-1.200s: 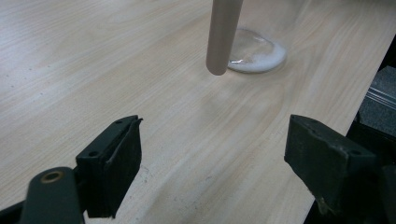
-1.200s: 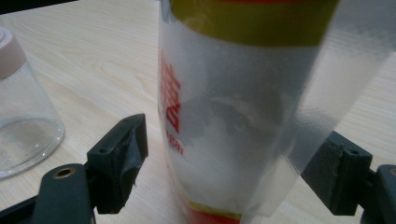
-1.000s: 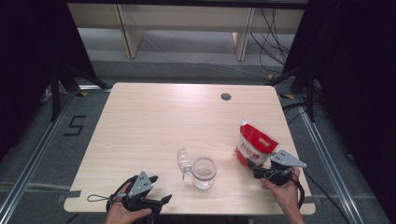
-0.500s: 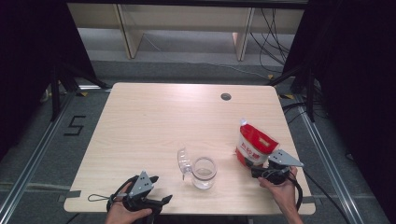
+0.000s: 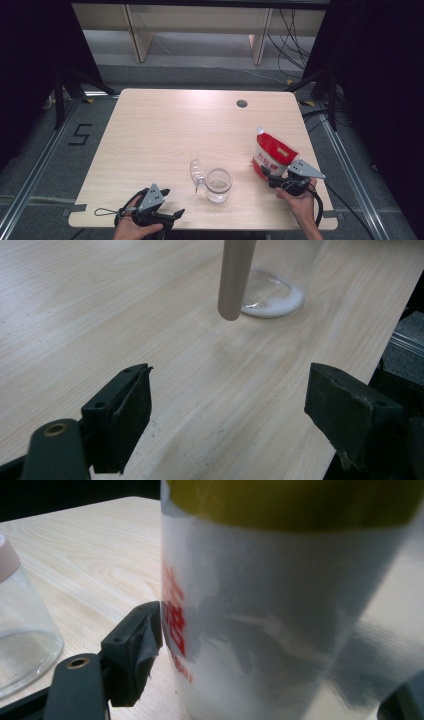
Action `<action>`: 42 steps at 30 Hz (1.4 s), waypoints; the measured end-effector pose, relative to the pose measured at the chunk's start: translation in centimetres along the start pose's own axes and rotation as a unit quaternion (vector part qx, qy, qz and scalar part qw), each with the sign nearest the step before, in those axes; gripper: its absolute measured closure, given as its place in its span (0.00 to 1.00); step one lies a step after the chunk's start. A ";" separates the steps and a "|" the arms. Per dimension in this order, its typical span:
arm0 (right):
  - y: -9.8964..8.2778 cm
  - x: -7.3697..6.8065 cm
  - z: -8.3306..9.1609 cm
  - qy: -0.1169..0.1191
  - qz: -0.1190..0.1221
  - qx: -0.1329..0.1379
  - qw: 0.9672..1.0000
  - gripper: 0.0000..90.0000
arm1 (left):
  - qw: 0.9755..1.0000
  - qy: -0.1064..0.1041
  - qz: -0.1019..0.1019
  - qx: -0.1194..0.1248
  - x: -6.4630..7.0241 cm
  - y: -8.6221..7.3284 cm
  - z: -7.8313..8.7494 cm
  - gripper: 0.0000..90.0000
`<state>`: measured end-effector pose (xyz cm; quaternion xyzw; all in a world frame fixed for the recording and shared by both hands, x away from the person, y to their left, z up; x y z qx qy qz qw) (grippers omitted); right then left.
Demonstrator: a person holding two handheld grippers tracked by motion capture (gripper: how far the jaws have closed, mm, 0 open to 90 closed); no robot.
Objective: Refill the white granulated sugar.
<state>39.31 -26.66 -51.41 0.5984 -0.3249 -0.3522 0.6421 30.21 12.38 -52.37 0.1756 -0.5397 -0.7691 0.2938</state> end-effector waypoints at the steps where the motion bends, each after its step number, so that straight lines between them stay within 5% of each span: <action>1: 0.0 0.1 0.0 0.004 0.005 0.000 1.000 0.28 | 1.000 0.000 -0.001 -0.001 0.0 0.0 0.0 0.20; 8: -0.1 0.3 -0.3 0.009 0.012 0.008 1.000 0.31 | 1.000 -0.002 -0.007 0.005 0.0 0.0 -0.1 0.20; 9: -0.1 0.1 -0.2 0.004 -0.003 0.005 1.000 0.31 | 1.000 -0.004 -0.012 0.001 -0.1 0.0 0.0 0.20; 13: 0.0 0.5 -0.3 0.007 0.020 0.013 1.000 0.32 | 1.000 -0.003 -0.012 0.000 -0.1 0.0 -0.1 0.20; 15: -0.1 0.1 -0.4 0.007 -0.008 0.016 1.000 0.32 | 1.000 -0.002 -0.005 0.006 0.0 0.0 -0.1 0.20; 19: -0.1 0.3 -0.5 0.013 0.000 0.019 1.000 0.33 | 1.000 -0.005 -0.013 -0.001 -0.1 0.0 -0.1 0.20; 25: -0.2 0.4 -0.5 0.015 0.007 0.015 1.000 0.33 | 1.000 -0.001 0.004 0.003 0.1 -0.1 -0.1 0.20; 32: -0.4 0.1 -0.8 0.014 -0.016 0.021 1.000 0.34 | 1.000 -0.004 0.007 0.006 0.2 -0.1 -0.2 0.20; 36: -0.4 0.1 -0.8 0.014 -0.015 0.025 0.999 0.35 | 1.000 -0.003 0.007 0.007 0.2 -0.1 -0.2 0.20; 37: -0.4 0.1 -0.9 0.010 -0.019 0.033 0.999 0.35 | 1.000 -0.005 -0.006 0.006 0.0 -0.1 -0.2 0.20; 42: -0.6 0.2 -1.1 0.025 -0.010 0.024 0.999 0.35 | 1.000 -0.003 0.008 0.007 0.2 -0.1 -0.2 0.20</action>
Point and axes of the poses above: each handheld gripper's, and its own axes: z roughly backward along the jaws, y roughly out of its top, x roughly to its right, the point moved 4 cm from there along -z, roughly forward along the jaws, and after that the axes turned 14 degrees about x, right-handed, at the moved point
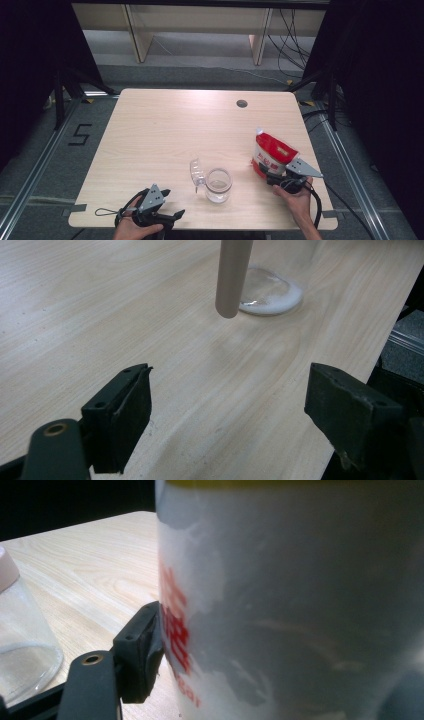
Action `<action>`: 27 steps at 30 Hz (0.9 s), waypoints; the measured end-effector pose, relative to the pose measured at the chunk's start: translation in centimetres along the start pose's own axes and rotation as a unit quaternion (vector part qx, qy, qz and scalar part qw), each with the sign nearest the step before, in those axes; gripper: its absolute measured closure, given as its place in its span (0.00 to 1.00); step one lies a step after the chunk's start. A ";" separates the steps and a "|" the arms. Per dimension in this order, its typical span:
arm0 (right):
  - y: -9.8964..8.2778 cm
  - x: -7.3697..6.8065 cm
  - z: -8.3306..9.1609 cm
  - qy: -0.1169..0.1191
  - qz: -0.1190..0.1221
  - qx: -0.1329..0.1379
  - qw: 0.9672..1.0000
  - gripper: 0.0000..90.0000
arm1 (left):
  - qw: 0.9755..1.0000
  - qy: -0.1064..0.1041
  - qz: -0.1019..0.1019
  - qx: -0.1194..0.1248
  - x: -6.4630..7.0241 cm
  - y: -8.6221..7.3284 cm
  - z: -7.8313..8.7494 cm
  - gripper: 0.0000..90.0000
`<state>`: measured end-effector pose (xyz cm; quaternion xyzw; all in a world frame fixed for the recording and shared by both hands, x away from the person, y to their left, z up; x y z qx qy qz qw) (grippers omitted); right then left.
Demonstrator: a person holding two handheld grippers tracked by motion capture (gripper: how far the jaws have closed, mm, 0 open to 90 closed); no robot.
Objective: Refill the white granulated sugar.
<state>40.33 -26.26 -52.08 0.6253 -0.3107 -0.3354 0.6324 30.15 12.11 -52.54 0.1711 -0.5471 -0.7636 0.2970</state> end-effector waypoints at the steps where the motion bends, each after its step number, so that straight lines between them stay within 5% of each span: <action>1: 0.0 -0.2 0.2 -0.007 -0.012 -0.012 1.000 0.35 | 1.000 0.000 0.000 0.000 0.0 0.0 0.0 0.20; 15: 0.2 -0.4 0.2 0.013 0.001 -0.005 1.000 0.47 | 1.000 0.001 -0.004 -0.003 0.0 0.0 0.1 0.20; 22: 0.3 -0.4 0.3 -0.003 -0.001 0.003 1.000 0.49 | 1.000 0.002 0.002 0.004 -0.1 0.1 0.2 0.21; 23: 0.4 -0.8 0.5 -0.003 -0.010 -0.007 1.000 0.49 | 0.999 -0.002 -0.034 -0.012 -0.5 0.1 0.3 0.21; 24: 0.3 -1.0 0.5 -0.002 -0.015 0.001 1.000 0.49 | 1.000 0.001 -0.022 0.003 -0.3 0.1 0.1 0.21; 27: 0.4 -1.4 0.7 0.002 -0.019 -0.004 1.000 0.50 | 1.000 0.002 -0.002 -0.001 -0.1 0.1 0.3 0.21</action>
Point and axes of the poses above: each handheld gripper's, and its own axes: z roughly backward along the jaws, y roughly out of its top, x roughly to its right, the point moved 4 cm from there along -z, roughly forward along the jaws, and after that the axes turned 14 degrees about x, right-handed, at the moved point
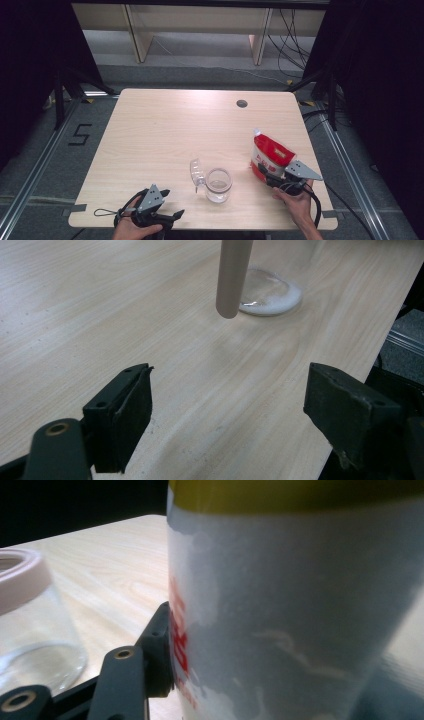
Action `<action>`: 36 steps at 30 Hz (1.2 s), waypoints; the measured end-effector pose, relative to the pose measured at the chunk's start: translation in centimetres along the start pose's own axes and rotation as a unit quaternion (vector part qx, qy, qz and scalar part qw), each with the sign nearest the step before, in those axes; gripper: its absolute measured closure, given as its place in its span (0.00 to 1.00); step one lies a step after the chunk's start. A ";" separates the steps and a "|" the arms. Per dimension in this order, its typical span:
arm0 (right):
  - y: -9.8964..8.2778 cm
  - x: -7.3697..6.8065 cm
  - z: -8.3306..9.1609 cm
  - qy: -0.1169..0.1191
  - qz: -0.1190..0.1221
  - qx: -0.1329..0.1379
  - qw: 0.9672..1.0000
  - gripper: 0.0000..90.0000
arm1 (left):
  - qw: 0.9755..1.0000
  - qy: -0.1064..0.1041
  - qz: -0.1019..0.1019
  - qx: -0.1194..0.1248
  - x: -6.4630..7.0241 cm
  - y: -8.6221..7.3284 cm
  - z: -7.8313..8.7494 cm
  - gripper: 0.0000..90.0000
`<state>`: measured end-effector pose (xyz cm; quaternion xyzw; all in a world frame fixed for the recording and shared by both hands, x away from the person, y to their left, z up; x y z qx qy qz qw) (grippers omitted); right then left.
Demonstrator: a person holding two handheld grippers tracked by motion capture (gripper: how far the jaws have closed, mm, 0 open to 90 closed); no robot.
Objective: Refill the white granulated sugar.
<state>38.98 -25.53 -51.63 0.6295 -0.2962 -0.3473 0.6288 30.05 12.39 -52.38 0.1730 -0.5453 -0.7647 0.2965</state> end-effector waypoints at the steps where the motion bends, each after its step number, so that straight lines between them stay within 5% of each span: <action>1: 0.0 0.0 -0.1 0.009 0.007 0.003 1.000 0.50 | 1.000 0.003 -0.001 0.001 -0.1 0.0 0.0 0.21; 3: 0.1 -0.2 0.0 0.024 0.021 -0.001 0.999 0.50 | 1.000 0.003 -0.011 -0.004 -0.2 0.0 0.1 0.21; 5: 0.1 -0.6 0.3 0.018 0.009 -0.008 1.000 0.50 | 1.000 0.001 -0.012 0.002 -0.2 0.1 0.1 0.21; 7: 0.3 -0.4 0.4 0.024 0.030 -0.002 0.999 0.51 | 1.000 0.000 -0.006 0.007 -0.1 0.1 0.0 0.21; 10: 0.2 -0.8 0.7 0.023 0.013 -0.009 1.000 0.51 | 1.000 0.001 -0.013 0.002 -0.3 0.1 0.1 0.21; 15: 0.4 -0.6 0.8 0.046 0.023 -0.006 0.999 0.51 | 1.000 0.003 0.001 0.005 -0.1 0.1 0.1 0.22; 35: 0.6 -0.5 1.0 0.053 0.020 0.001 0.998 0.52 | 1.000 -0.002 -0.011 0.005 -0.2 0.2 0.2 0.22; 36: 0.6 -0.7 1.1 0.038 0.002 0.003 0.999 0.52 | 1.000 -0.002 -0.011 0.005 -0.2 0.2 0.1 0.22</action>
Point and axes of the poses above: each handheld gripper's, and its own axes: z roughly backward along the jaws, y roughly out of its top, x roughly to its right, the point moved 4 cm from there along -z, roughly forward along the jaws, and after that the axes turned 14 degrees about x, right-handed, at the moved point
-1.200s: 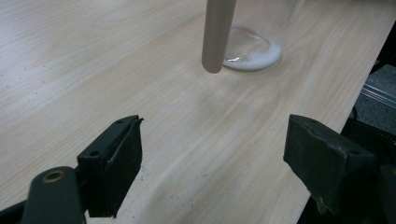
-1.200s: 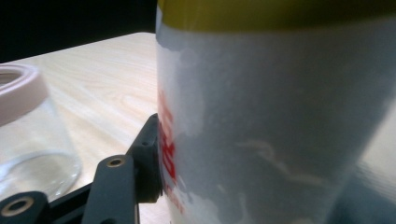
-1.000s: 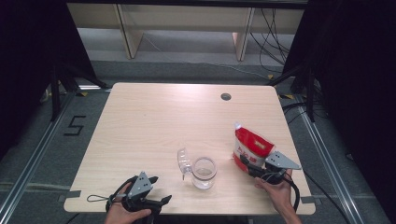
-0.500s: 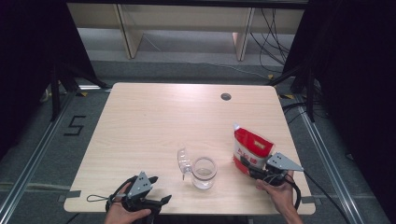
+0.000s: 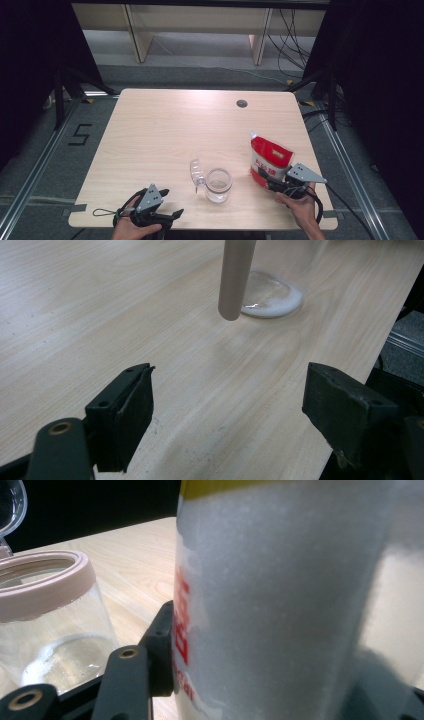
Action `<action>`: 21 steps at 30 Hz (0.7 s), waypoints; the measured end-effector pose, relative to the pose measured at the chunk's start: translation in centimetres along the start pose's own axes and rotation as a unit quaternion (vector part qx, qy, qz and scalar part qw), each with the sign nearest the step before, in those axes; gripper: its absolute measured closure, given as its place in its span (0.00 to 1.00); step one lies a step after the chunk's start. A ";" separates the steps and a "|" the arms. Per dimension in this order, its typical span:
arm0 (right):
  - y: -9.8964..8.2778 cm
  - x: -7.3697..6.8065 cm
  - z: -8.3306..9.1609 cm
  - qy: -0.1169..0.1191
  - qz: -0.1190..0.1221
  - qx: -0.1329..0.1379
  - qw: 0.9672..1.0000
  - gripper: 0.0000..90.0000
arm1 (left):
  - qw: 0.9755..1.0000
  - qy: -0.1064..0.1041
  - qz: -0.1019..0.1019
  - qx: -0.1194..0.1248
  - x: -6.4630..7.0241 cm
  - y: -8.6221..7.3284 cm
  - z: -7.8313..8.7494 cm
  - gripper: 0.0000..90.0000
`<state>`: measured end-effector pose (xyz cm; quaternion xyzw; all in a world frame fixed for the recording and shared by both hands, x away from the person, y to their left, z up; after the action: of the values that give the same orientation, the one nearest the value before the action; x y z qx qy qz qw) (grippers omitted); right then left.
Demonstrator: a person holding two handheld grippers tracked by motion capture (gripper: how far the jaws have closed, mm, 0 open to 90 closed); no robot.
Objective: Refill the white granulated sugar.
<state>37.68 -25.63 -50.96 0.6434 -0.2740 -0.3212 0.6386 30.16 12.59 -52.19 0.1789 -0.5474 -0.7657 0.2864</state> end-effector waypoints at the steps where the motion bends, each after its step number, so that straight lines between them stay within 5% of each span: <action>1: 0.1 0.3 0.0 0.003 0.019 0.001 1.000 0.52 | 1.000 0.000 0.000 0.000 0.0 0.0 0.0 0.22; 11: -0.1 0.1 0.1 0.010 0.012 -0.012 1.000 0.52 | 1.000 0.005 0.013 0.004 0.2 -0.1 -0.1 0.22; 13: -0.1 0.3 -0.1 0.010 0.027 0.001 1.000 0.52 | 1.000 0.005 0.013 0.007 0.2 -0.1 -0.2 0.22; 15: -0.2 0.2 -0.1 -0.002 0.014 0.008 1.000 0.52 | 1.000 0.004 0.007 0.000 0.2 -0.1 -0.1 0.22; 21: 0.0 0.2 -0.1 0.013 0.006 0.020 1.000 0.49 | 1.000 -0.001 -0.001 -0.003 0.2 -0.1 -0.1 0.22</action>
<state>37.92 -25.75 -50.96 0.6581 -0.2761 -0.3039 0.6312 30.08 12.45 -52.31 0.1776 -0.5454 -0.7678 0.2856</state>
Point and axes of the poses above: each handheld gripper's, and its own axes: z roughly backward along the jaws, y roughly out of its top, x roughly to its right, the point moved 4 cm from there along -z, roughly forward along the jaws, and after that the axes turned 14 degrees about x, right-handed, at the moved point
